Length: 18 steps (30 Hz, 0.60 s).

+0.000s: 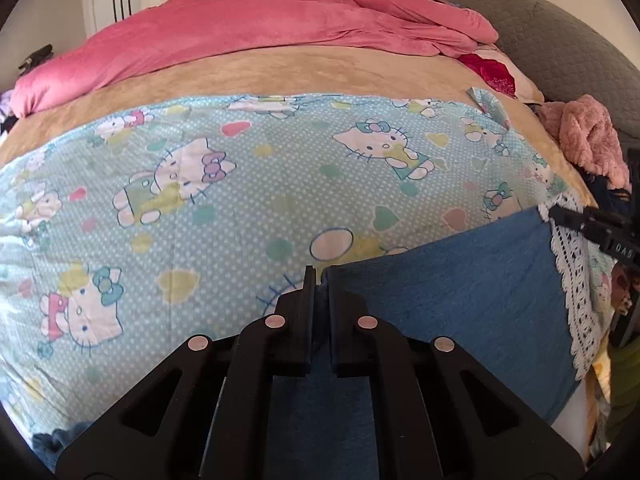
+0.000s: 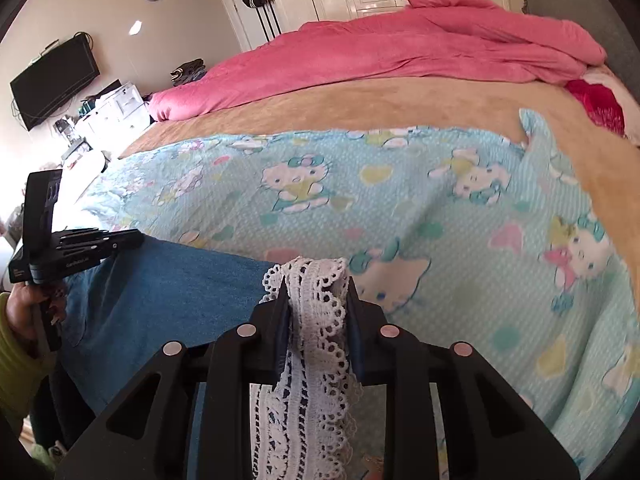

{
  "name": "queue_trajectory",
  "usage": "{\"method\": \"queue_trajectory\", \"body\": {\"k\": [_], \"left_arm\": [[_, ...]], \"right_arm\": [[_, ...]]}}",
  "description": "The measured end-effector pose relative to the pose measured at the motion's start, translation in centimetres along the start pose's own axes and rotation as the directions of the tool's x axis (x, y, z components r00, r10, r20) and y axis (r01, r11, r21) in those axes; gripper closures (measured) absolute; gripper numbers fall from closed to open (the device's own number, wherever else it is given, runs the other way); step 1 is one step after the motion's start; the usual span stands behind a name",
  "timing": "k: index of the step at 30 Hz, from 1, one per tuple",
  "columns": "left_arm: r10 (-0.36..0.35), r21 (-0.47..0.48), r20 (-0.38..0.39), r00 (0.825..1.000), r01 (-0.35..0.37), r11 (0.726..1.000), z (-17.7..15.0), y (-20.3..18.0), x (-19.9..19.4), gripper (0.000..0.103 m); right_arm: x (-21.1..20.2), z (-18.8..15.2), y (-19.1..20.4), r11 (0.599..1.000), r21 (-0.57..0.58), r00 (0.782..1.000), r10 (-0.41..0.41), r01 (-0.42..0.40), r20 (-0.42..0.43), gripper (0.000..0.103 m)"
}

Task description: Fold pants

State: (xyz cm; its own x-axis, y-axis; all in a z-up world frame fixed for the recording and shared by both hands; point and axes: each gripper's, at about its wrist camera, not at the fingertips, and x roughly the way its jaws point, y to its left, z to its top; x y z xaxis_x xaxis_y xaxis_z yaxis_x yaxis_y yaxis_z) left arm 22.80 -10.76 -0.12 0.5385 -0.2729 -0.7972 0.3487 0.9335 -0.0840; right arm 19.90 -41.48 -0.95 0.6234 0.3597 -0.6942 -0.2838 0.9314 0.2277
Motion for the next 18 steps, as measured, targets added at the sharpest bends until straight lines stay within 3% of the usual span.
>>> {"method": "queue_trajectory", "body": {"k": [5, 8, 13, 15, 18], "left_arm": [[0.026, -0.013, -0.023, 0.999, -0.026, 1.000, -0.1, 0.2, 2.4, 0.102], [0.032, -0.035, -0.047, 0.998, -0.034, 0.999, -1.2, 0.9, 4.1, 0.097], [-0.046, -0.090, -0.020, 0.999, 0.044, 0.995, -2.1, 2.7, 4.1, 0.094], [-0.029, -0.107, -0.014, 0.999, 0.027, 0.994, -2.2, 3.2, 3.4, 0.079], [-0.021, -0.167, 0.025, 0.999, 0.025, 0.986, -2.5, 4.4, 1.1, 0.071]], "right_arm": [[3.8, 0.3, -1.0, 0.997, -0.024, 0.994, -0.071, 0.069, -0.088, 0.080], [5.8, -0.7, -1.8, 0.994, -0.025, 0.986, -0.109, 0.106, -0.125, 0.073], [5.5, -0.8, -2.5, 0.993, 0.035, 0.987, -0.109, 0.114, -0.115, 0.061], [4.4, -0.7, -2.3, 0.987, 0.022, 0.983, -0.155, 0.158, -0.101, 0.051], [1.6, -0.7, -2.3, 0.986, 0.039, 0.986, -0.159, 0.161, -0.059, 0.041]]}}
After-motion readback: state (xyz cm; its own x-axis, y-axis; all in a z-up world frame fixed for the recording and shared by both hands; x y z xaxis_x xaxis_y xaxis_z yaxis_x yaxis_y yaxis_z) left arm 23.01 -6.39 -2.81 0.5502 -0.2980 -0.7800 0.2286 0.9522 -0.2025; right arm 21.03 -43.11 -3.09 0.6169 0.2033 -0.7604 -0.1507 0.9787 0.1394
